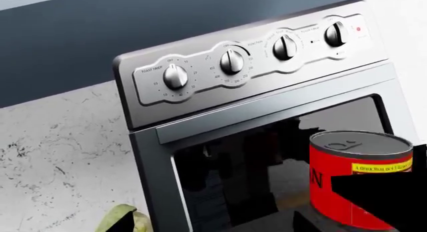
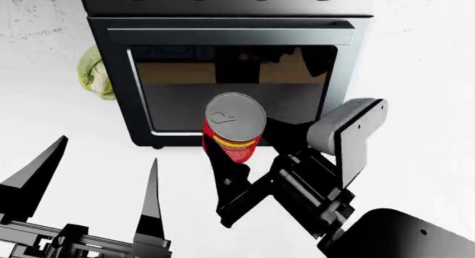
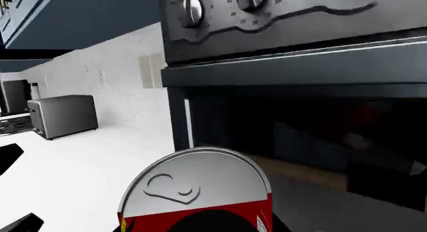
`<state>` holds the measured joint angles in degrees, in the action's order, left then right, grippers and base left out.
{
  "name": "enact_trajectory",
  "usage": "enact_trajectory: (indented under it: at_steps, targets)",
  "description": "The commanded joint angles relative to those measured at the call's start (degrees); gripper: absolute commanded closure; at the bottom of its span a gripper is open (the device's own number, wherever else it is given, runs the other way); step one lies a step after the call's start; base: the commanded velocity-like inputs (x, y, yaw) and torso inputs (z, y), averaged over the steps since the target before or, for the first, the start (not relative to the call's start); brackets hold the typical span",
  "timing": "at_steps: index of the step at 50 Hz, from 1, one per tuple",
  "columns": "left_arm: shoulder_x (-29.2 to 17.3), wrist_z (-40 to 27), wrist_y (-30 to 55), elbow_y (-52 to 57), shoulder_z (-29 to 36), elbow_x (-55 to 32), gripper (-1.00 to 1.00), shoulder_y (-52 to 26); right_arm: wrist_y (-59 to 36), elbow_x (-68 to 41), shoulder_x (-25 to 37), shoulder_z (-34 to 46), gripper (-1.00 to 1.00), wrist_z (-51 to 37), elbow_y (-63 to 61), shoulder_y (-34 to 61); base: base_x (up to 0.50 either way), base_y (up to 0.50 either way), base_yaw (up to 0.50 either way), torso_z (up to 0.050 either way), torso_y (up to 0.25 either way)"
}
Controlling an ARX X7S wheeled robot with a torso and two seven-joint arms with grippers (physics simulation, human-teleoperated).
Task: Pick the cans from the counter and place them in their designated side in the cabinet.
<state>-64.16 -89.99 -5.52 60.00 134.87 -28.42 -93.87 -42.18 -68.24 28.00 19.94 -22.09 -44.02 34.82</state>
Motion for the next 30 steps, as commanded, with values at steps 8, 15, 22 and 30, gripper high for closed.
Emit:
enact_trajectory:
  at_steps: [8,15,22,30]
  targets:
    - [0.38,0.0,0.08,0.0,-0.07,-0.22,-1.0,-0.17,0.9,-36.4,9.0,-9.44,1.0,-29.78,-8.58,32.68,0.0,0.0,0.0,0.0,0.0]
    - [1.06,0.0,0.06,0.0,0.03,-1.23,-1.0,-1.23,2.03,-42.68,10.79,-8.74,1.0,-37.15,-2.91,48.15,0.0,0.0,0.0,0.0,0.0]
    - [2.05,0.0,0.65,0.0,-0.72,-2.97,-1.0,-1.92,1.07,-42.33,9.52,-6.65,1.0,-39.07,3.26,57.8,0.0,0.0,0.0,0.0,0.0]
    - [3.69,0.0,1.92,0.0,-2.43,-5.57,-1.0,-2.26,-0.76,-38.79,7.94,-4.75,1.0,-37.65,11.3,66.36,0.0,0.0,0.0,0.0,0.0]
